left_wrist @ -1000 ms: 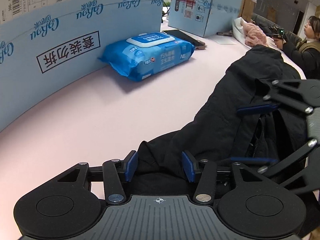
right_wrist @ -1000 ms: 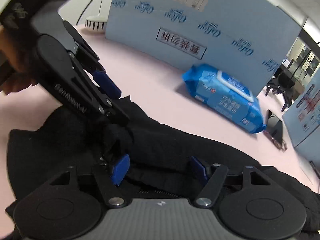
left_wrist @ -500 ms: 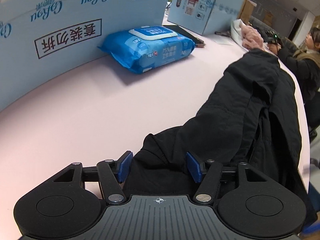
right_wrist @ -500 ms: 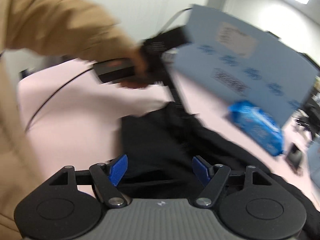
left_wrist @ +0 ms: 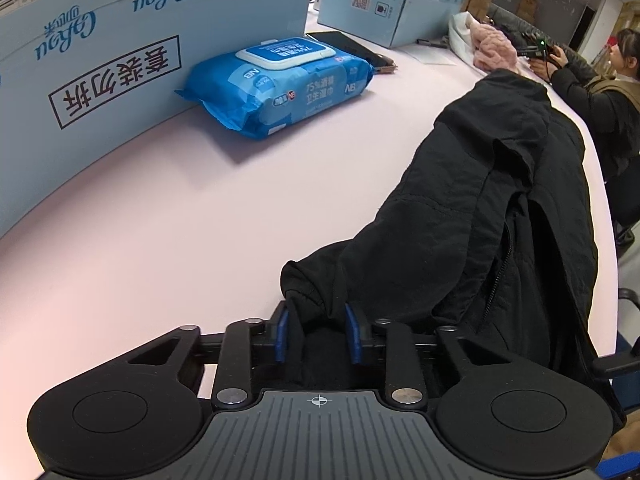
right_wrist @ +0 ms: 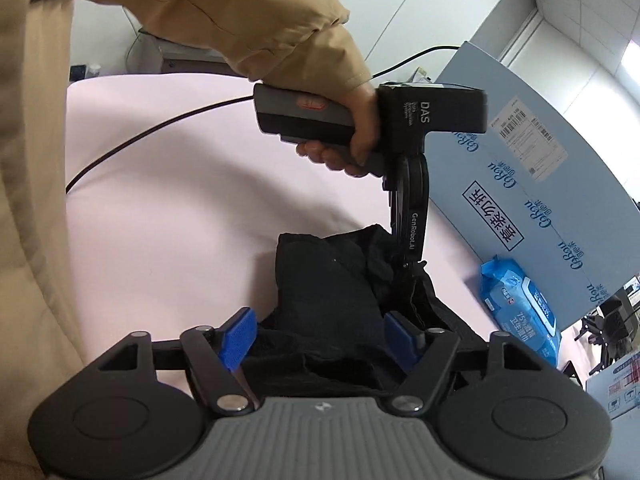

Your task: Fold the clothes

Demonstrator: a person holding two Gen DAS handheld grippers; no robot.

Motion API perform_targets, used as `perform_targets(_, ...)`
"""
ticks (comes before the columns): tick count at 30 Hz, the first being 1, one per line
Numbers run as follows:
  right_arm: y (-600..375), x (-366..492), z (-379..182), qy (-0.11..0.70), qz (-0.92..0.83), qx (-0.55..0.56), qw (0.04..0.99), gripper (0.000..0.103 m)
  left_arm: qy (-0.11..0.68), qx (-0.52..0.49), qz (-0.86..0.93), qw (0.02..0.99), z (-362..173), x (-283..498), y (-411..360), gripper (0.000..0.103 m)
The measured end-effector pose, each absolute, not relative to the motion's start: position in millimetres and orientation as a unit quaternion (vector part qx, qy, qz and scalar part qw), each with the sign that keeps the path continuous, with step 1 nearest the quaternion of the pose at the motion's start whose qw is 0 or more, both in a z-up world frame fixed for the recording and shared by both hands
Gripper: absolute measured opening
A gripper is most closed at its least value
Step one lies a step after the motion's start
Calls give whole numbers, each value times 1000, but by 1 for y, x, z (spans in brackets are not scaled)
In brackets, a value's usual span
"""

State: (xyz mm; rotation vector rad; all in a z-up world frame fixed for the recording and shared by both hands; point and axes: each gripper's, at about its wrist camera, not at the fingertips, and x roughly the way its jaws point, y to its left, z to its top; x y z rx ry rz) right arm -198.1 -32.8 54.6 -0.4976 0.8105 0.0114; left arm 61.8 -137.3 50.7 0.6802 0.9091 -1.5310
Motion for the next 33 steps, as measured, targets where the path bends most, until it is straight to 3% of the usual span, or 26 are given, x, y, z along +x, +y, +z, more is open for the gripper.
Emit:
perform_targets(5, -39, -218, 66, 394, -12, -254, 883, 70, 394, 278, -652, 585, 48, 65, -134, 24)
perform_targets(9, -52, -227, 65, 444, 27, -199, 873, 52, 397, 275, -651, 586, 47, 66, -134, 24)
perform_targets(17, -23, -201, 29, 413, 24, -270, 869, 57, 399, 273, -649, 588, 47, 65, -135, 24)
perform_targets(22, -31, -183, 23, 406, 2, -256, 877, 57, 403, 269, -650, 585, 46, 68, -135, 24)
perform_targets(29, -62, -177, 24, 414, -32, -96, 905, 53, 420, 246, -656, 577, 44, 77, -134, 24)
perform_targets(31, -59, -178, 24, 411, -41, -99, 906, 53, 415, 247, -660, 575, 43, 77, -133, 26)
perform_targets(33, -52, -179, 22, 405, -48, -126, 904, 64, 410, 248, -664, 574, 43, 77, -132, 30)
